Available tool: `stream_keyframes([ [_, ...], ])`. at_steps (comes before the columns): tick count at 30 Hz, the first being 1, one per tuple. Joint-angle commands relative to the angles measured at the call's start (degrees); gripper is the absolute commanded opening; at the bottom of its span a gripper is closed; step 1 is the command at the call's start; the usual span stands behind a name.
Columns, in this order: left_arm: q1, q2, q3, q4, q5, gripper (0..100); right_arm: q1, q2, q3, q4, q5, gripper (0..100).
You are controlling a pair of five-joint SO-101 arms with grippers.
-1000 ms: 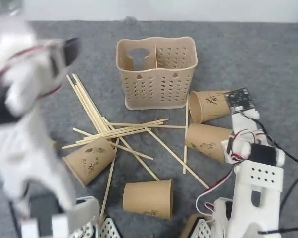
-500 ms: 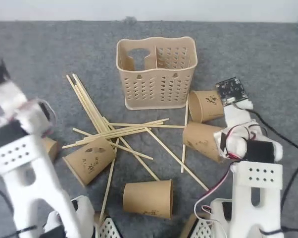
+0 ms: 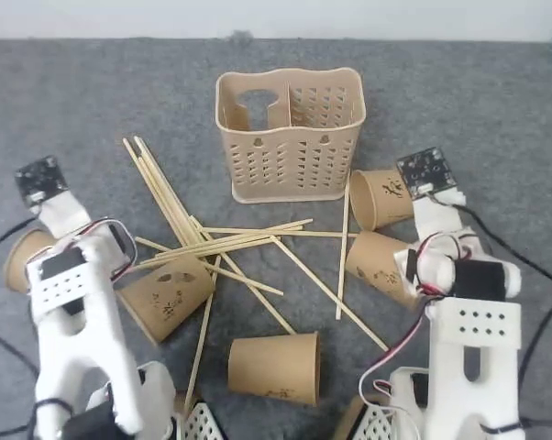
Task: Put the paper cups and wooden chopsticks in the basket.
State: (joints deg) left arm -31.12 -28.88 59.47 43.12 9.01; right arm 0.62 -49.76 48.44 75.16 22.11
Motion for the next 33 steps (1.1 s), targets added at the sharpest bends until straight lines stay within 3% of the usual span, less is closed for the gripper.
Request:
stream_keyframes([
  [1, 0.5, 2.5, -2.9, -1.4, 0.3, 3, 1.0, 0.0, 1.8, -1.7, 0.6, 12.2],
  [14, 0.8, 5.0, -3.9, -3.5, 0.2, 3, 10.7, 0.0, 5.3, -4.3, 3.2, 12.2],
  [22, 0.8, 5.0, -3.7, -3.6, 0.2, 3, 1.3, 0.0, 11.7, -10.2, 2.5, 12.2],
  [29, 0.8, 5.0, -3.7, -3.5, 0.1, 3, -2.8, 0.0, 15.0, -14.2, 0.4, 11.5],
  [33, 0.8, 5.0, -3.7, -3.6, 0.1, 3, -2.7, -0.1, 14.7, -14.2, 0.3, 0.0],
])
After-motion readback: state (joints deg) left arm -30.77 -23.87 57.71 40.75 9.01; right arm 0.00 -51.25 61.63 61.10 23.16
